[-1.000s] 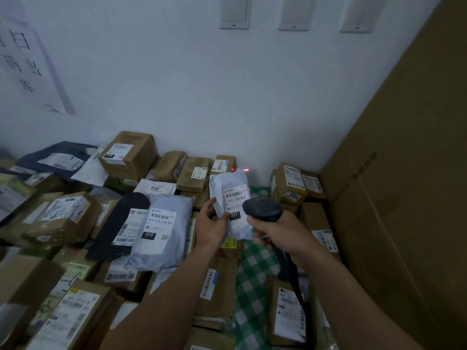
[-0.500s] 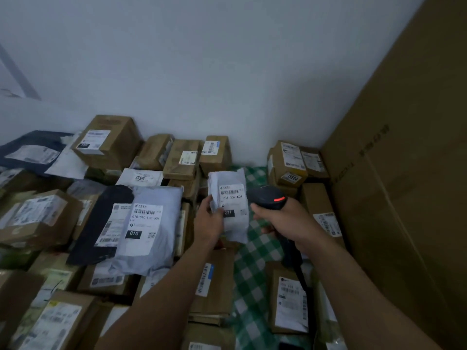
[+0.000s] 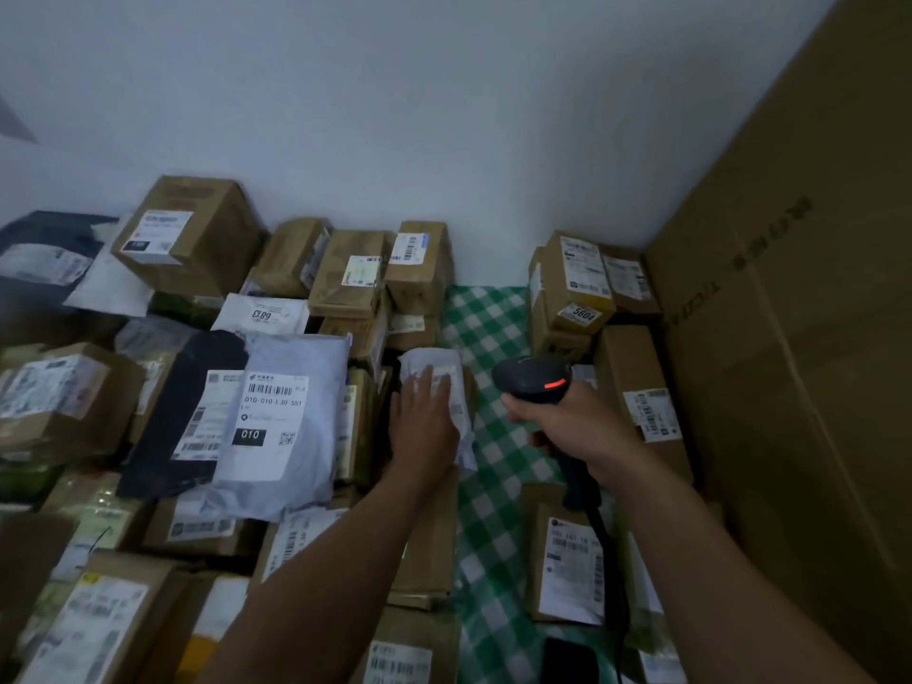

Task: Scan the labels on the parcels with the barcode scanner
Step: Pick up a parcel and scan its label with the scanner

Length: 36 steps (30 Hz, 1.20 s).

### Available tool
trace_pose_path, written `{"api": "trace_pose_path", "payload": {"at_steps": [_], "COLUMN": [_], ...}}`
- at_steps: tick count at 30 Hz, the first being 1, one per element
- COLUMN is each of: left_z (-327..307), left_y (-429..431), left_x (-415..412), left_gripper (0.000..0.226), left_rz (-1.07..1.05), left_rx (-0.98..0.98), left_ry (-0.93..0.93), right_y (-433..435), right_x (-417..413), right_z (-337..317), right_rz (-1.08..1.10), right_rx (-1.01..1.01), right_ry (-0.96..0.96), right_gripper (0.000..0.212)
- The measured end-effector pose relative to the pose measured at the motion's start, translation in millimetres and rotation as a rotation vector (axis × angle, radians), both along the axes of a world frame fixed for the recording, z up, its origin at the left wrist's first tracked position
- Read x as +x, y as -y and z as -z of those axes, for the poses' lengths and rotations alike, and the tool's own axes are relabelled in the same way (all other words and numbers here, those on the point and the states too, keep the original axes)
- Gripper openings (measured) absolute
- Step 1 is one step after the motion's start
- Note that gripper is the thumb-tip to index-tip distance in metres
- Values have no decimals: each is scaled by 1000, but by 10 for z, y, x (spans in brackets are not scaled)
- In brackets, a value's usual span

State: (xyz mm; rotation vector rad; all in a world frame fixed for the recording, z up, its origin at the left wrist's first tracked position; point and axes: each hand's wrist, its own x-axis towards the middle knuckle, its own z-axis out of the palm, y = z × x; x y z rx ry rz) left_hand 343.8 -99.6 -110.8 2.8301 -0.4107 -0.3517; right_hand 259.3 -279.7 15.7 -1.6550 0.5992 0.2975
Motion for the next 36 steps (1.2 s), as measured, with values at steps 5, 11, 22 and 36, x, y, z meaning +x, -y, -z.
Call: {"api": "trace_pose_path", "payload": {"at_steps": [5,11,22,36], "left_z": [6,-146,-264,11], "left_y": [78,-38,533,412], "left_x": [-44,89,-1472,-1855], "left_gripper": [58,62,56,17], "left_rz": [16,-1,-87,-397], "left_rx": [14,15,-528,-775], "left_ry": [-109,-183,-372,-695], "right_y": [48,150,362,288], "right_x": [-93,-365,-1212,-1561], "right_z": [-12,-138,-11,241], "right_rz": [-6,56,178,131], "right_rx": [-1,34,12,14], "right_ry": [-5,30,-68,-121], "right_gripper": [29,29,23,20]}}
